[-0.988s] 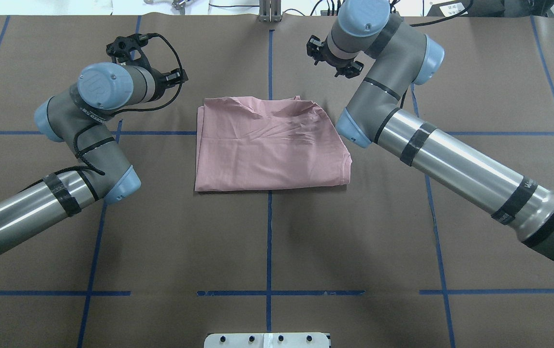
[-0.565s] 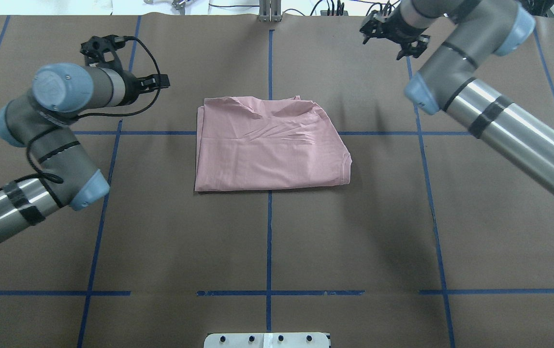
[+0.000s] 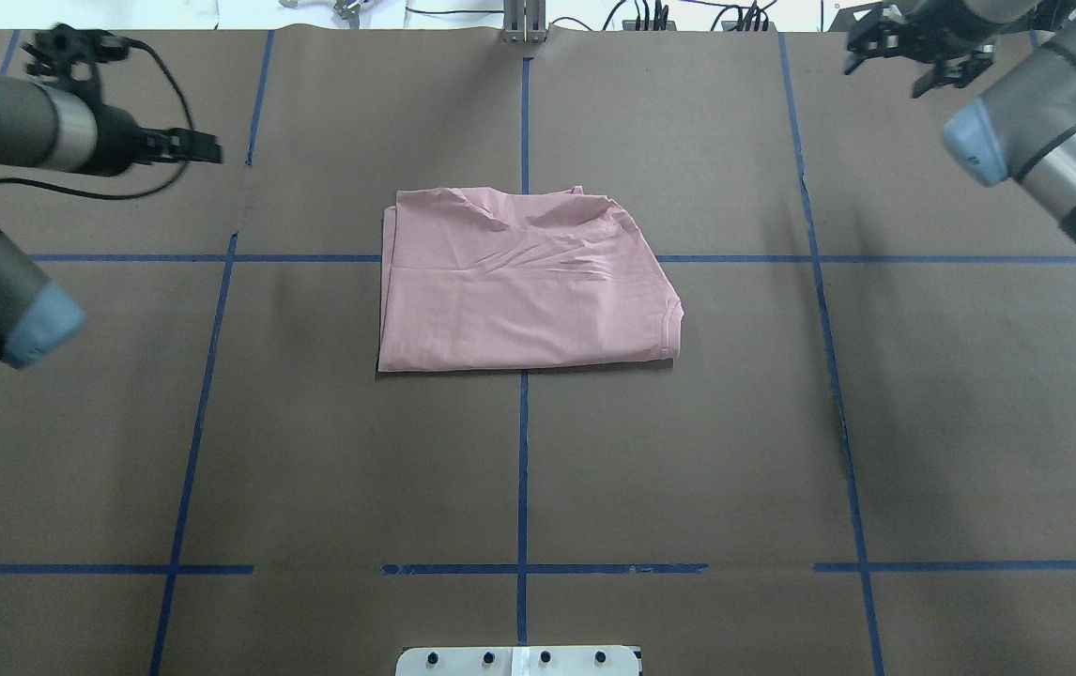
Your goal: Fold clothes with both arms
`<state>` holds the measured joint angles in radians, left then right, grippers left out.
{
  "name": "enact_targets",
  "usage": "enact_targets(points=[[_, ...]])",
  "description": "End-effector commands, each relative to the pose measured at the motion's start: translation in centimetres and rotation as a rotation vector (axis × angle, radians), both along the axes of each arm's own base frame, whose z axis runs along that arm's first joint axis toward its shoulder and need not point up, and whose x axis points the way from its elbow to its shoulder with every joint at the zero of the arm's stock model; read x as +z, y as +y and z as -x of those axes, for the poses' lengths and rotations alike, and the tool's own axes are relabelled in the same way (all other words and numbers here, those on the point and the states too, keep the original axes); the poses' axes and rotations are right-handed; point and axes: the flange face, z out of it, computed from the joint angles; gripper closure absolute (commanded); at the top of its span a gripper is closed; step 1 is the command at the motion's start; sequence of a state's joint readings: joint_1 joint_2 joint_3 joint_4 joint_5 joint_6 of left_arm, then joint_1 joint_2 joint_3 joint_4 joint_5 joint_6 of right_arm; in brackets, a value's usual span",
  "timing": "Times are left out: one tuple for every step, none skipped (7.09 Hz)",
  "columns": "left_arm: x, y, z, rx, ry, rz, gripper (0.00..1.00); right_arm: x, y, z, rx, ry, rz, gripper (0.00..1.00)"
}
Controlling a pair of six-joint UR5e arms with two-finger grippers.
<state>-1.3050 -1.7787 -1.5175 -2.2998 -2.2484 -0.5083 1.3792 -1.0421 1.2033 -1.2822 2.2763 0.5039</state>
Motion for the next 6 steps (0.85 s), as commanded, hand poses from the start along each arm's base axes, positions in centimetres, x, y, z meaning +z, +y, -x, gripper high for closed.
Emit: enact_targets(points=[[6.8, 4.1, 15.1, 0.093, -0.104, -0.033, 0.00, -0.1, 3.9, -9.8, -0.119, 0.080, -0.023, 0.00], [7.8, 5.0, 16.8, 0.096, -0.108, 0.089, 0.00, -0.5, 9.0, -10.8, -0.144, 0.075, -0.007, 0.00], [7.7, 8.3, 16.7, 0.092, -0.100, 0.175, 0.00, 0.4, 14.0, -10.8, -0.150, 0.044, 0.007, 0.00], [8.7, 9.1, 16.5, 0.098, -0.098, 0.224, 0.00, 3.1, 17.5, -10.4, -0.162, -0.036, 0.048, 0.00], [9.7, 9.9, 16.4, 0.101, -0.091, 0.239, 0.00, 4.4, 18.1, -10.4, -0.163, -0.036, 0.071, 0.00], [9.7, 9.6, 16.1, 0.082, -0.098, 0.265, 0.00, 4.9, 18.1, -10.1, -0.169, 0.003, 0.077, 0.00]])
